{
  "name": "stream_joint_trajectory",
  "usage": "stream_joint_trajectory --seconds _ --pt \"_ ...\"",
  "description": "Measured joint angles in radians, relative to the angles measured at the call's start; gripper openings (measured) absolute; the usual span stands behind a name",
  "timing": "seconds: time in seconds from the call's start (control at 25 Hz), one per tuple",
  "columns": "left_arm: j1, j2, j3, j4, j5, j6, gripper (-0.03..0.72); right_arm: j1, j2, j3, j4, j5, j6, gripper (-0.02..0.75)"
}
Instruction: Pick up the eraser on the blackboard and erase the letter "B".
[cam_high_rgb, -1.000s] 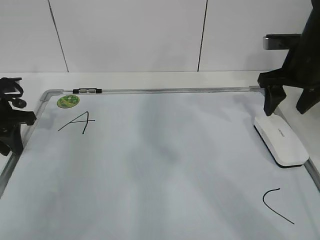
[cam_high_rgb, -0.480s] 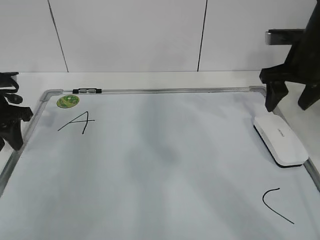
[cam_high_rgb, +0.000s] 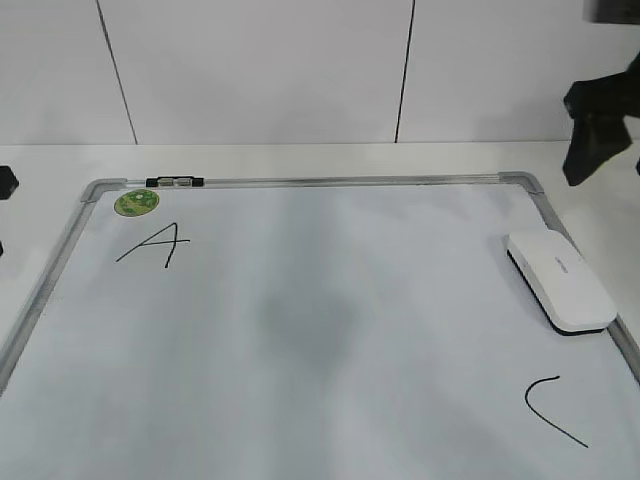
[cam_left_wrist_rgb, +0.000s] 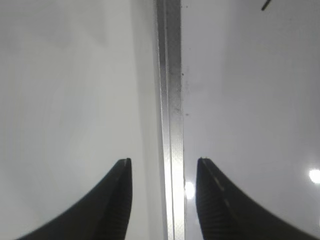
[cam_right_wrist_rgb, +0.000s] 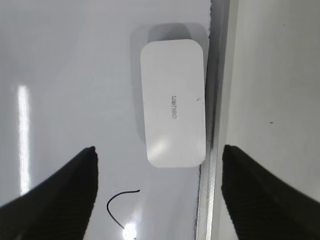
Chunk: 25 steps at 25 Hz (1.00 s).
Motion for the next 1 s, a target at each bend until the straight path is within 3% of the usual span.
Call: stream_joint_trajectory --seconds 0.44,1.0 --pt "0.0 -0.288 0.015 0.002 0.082 0.0 0.312 0.0 -0.397 0.195 0.001 0.012 -0.015 0.589" --pt "0.0 -0.857 0.253 0.002 0.109 0.0 0.276 0.0 -0.846 0.417 -0.044 0.033 -0.02 0.588"
